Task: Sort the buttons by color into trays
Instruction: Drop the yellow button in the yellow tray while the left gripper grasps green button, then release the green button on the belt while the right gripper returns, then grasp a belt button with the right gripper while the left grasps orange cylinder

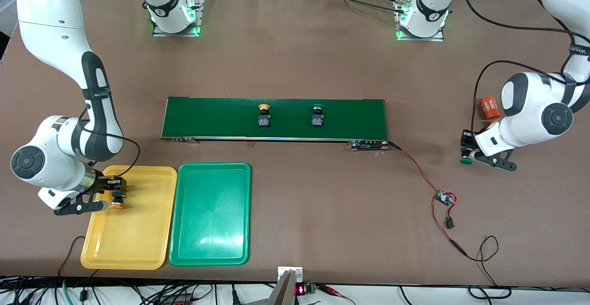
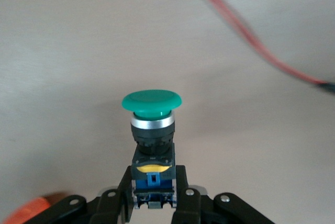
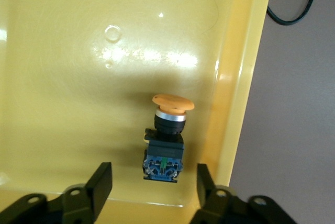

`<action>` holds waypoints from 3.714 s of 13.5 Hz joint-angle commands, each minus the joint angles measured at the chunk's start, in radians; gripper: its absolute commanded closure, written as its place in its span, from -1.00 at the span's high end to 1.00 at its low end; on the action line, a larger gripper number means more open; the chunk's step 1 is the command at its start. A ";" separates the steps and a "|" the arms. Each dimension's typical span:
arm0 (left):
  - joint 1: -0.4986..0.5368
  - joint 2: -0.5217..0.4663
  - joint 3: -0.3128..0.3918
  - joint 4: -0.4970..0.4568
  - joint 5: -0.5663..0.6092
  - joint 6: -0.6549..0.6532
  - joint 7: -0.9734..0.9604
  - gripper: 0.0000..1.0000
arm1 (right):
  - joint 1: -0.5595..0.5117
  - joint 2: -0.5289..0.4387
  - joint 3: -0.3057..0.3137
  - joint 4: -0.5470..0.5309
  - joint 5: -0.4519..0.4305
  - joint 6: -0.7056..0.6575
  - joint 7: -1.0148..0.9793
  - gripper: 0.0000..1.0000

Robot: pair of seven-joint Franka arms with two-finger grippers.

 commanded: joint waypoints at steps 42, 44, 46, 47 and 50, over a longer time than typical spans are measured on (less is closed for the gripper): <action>0.353 -0.167 -0.028 -0.241 0.016 -0.074 -0.245 1.00 | 0.056 -0.642 0.538 -0.807 -0.064 0.114 0.720 1.00; 0.387 -0.127 -0.028 -0.241 0.053 -0.071 -0.239 1.00 | 0.057 -0.612 0.538 -0.818 -0.078 0.163 0.718 1.00; 0.423 -0.084 -0.028 -0.243 0.122 -0.065 -0.239 1.00 | 0.056 -0.585 0.538 -0.821 -0.083 0.194 0.718 1.00; 0.432 -0.072 -0.028 -0.243 0.150 -0.067 -0.239 1.00 | 0.056 -0.573 0.538 -0.821 -0.107 0.201 0.718 1.00; 0.452 -0.035 -0.028 -0.248 0.151 -0.052 -0.239 1.00 | 0.049 -0.554 0.538 -0.821 -0.141 0.213 0.718 1.00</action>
